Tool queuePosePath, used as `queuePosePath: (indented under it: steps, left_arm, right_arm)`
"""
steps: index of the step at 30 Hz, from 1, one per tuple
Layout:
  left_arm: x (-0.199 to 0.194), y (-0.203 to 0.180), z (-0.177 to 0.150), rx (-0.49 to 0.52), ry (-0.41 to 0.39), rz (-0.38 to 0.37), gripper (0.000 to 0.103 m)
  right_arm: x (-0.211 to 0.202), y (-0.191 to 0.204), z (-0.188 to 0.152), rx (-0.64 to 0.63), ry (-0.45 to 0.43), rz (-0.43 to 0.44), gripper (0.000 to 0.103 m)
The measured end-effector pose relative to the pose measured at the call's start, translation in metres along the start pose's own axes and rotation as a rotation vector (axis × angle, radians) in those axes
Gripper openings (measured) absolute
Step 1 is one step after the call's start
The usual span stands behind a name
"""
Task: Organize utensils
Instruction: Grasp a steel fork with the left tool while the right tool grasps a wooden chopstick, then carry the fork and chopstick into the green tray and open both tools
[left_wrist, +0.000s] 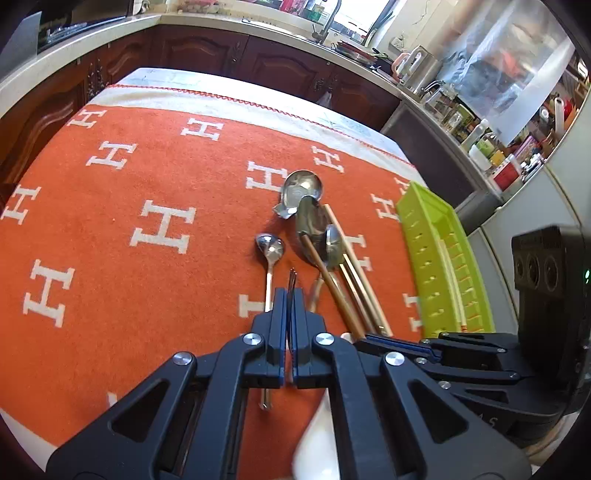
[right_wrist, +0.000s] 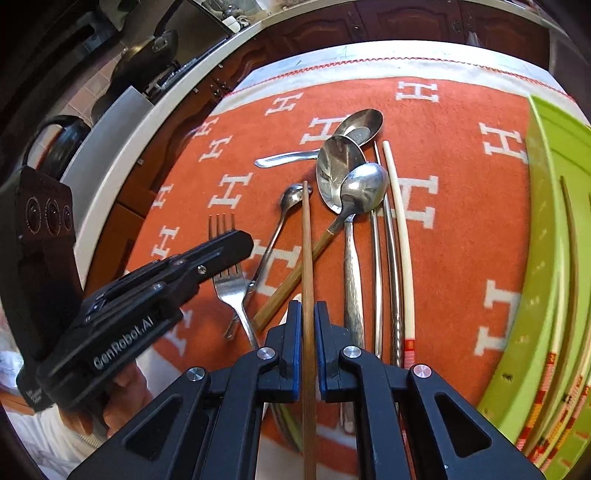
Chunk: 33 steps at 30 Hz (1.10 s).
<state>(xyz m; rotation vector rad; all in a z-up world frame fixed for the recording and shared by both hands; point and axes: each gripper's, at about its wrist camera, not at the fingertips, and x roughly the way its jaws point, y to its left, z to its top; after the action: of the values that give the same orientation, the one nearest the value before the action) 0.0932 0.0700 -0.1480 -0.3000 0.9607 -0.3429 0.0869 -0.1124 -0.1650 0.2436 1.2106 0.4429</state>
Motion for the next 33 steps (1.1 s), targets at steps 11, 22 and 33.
queuePosePath:
  steps: [11, 22, 33]
  left_arm:
    - [-0.039, -0.045, 0.008, 0.074, 0.003, -0.082, 0.0]
    - [-0.03, -0.136, 0.023, 0.26, 0.054, -0.133, 0.0]
    - [0.038, -0.205, 0.035, 0.432, 0.18, -0.093, 0.0]
  right_arm:
    - [-0.067, -0.018, -0.02, 0.076, -0.106, 0.007, 0.006]
    - [-0.131, -0.09, -0.042, 0.236, -0.227, -0.056, 0.006]
    - [-0.166, -0.165, -0.026, 0.35, -0.319, -0.149, 0.007]
